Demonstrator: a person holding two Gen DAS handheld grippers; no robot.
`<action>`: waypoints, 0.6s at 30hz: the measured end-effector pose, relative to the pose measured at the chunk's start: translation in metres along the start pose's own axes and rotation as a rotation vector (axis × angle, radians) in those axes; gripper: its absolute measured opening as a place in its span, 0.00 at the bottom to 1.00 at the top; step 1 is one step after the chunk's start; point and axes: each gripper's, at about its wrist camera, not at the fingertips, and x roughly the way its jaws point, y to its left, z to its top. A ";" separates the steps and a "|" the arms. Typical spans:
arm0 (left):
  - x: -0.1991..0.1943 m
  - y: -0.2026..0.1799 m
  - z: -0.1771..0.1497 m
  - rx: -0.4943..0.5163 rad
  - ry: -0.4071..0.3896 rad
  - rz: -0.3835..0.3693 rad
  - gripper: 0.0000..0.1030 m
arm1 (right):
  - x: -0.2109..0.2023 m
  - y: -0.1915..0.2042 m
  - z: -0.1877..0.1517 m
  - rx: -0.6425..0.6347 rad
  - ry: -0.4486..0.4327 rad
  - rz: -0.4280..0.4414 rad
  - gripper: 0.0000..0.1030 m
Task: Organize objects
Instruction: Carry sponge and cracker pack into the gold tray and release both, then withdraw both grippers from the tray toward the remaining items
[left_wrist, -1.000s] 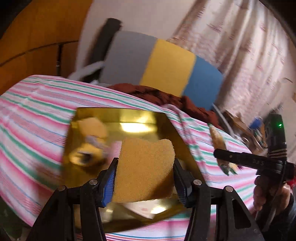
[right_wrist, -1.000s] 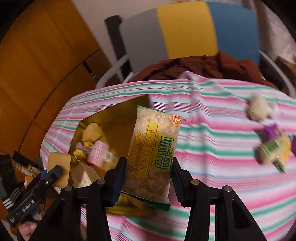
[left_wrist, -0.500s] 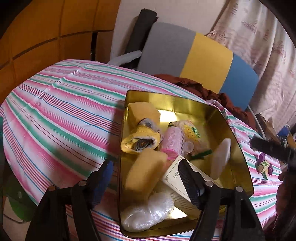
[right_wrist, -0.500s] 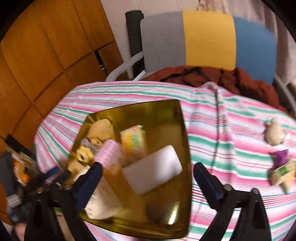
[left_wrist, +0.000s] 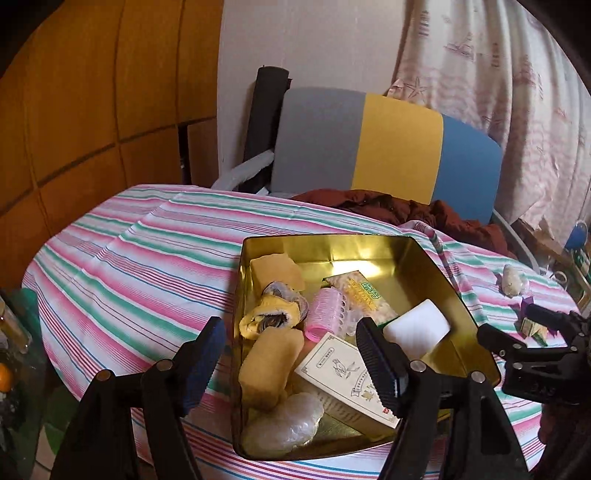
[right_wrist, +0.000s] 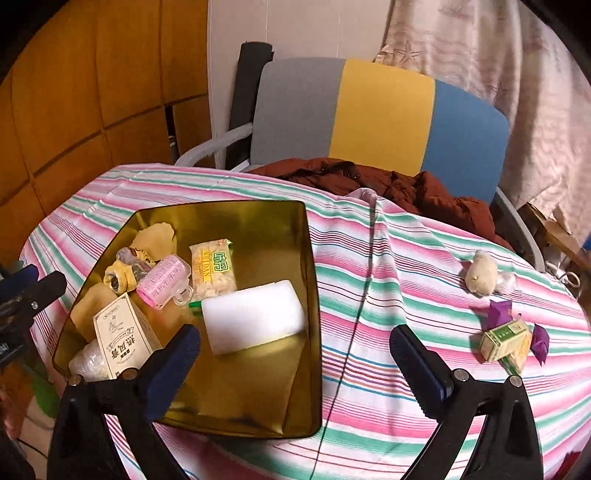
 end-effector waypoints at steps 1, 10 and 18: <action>0.000 -0.001 -0.001 0.005 0.000 0.003 0.72 | -0.002 -0.002 -0.002 0.001 -0.007 0.004 1.00; -0.003 -0.017 -0.009 0.062 0.009 0.038 0.72 | -0.014 -0.015 -0.011 0.055 0.003 0.072 1.00; -0.004 -0.027 -0.011 0.082 0.025 -0.024 0.72 | -0.009 -0.031 -0.020 0.053 0.042 0.037 1.00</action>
